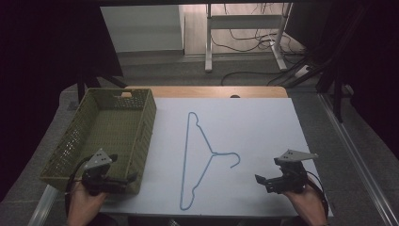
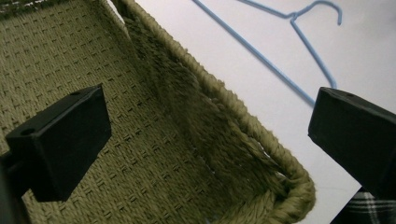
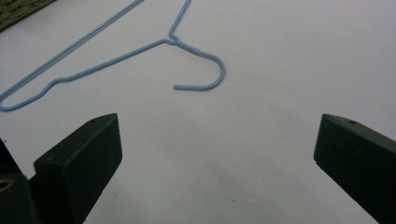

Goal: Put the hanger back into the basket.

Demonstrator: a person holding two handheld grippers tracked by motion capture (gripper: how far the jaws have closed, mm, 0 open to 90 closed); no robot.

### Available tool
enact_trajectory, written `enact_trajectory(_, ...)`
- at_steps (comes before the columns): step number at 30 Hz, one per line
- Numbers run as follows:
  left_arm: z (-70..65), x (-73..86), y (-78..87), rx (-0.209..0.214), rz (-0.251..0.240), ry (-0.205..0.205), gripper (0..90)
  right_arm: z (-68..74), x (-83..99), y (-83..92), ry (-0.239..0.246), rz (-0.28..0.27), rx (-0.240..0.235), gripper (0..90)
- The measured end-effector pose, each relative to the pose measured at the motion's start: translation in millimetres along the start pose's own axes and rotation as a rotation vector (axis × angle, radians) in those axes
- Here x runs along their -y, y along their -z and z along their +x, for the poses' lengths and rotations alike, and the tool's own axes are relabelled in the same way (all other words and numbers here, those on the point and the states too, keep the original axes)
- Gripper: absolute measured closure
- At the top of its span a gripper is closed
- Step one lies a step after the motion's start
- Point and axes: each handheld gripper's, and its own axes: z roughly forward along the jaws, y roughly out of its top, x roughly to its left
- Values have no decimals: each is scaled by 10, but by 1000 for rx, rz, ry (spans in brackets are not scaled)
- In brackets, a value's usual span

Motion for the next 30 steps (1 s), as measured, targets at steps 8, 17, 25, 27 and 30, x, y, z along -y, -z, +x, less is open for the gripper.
enact_trajectory(8,13,-1,-2,-4,2,14,0,14,-1,7,24,3,17,8)
enact_trajectory(17,18,-5,-3,-3,5,22,4,40,5,2,33,11,33,0)
enact_trajectory(25,31,-23,-18,1,17,30,7,39,0,-5,21,12,27,0)
enact_trajectory(27,27,-42,-21,9,20,35,13,42,-8,-8,22,10,28,0)
enact_trajectory(30,5,-90,-21,11,20,23,13,56,-27,-13,30,12,30,0)
